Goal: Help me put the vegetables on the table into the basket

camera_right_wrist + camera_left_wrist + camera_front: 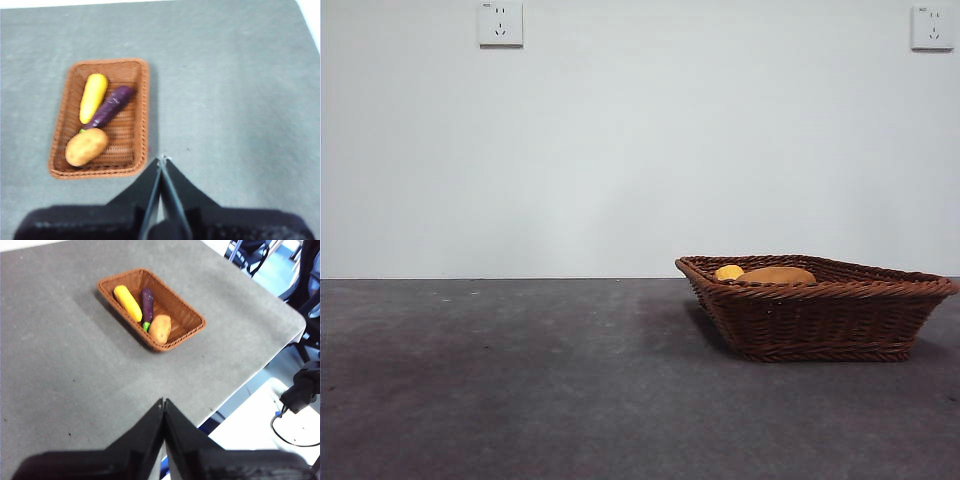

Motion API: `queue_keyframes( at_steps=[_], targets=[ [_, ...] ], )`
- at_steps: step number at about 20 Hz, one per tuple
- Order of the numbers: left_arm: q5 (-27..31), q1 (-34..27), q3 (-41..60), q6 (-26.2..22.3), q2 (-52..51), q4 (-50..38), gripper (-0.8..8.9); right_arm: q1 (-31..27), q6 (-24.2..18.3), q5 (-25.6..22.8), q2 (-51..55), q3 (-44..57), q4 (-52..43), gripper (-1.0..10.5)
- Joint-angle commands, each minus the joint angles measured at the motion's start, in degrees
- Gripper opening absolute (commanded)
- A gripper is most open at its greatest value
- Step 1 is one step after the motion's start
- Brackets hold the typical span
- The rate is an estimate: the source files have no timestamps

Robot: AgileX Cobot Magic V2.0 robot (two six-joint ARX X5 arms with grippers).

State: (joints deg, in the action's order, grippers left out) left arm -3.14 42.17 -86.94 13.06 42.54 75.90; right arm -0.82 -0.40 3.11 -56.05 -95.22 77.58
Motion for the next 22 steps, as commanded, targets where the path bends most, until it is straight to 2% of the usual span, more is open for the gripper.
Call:
queue_keyframes(
  at_steps=[1, 11, 13, 15, 16, 19, 22],
  targets=[
    [-0.02, 0.15, 0.17, -0.85, 1.86, -0.15, -0.03, 0.09, 0.35, -0.2, -0.31, 0.31, 0.92, 0.0],
    [0.13, -1.68, 0.17, -1.09, 13.81, -0.15, -0.03, 0.09, 0.35, -0.2, -10.14, 0.31, 0.74, 0.0],
    [2.01, -4.09, 0.81, -12.2, 15.02, -1.46, -0.03, 0.09, 0.35, -0.2, -12.85, 0.31, 0.07, 0.0],
    [1.25, -7.54, 6.69, -22.4, 13.44, -10.16, -0.03, 0.09, 0.35, -0.2, -15.52, 0.31, -0.92, 0.0],
    [0.07, -9.75, 12.46, -24.55, 11.1, -18.23, -0.03, 0.09, 0.35, -0.2, -16.83, 0.31, -1.6, 0.0],
    [-5.07, -16.5, 32.61, -24.87, 1.77, -43.1, -0.03, 0.09, 0.35, -0.2, -20.09, 0.31, -4.07, 0.0],
    [-6.27, -22.77, 54.31, -23.37, -8.96, -64.52, -0.03, 0.09, 0.35, -0.2, -22.84, 0.31, -8.5, 0.0]
  ],
)
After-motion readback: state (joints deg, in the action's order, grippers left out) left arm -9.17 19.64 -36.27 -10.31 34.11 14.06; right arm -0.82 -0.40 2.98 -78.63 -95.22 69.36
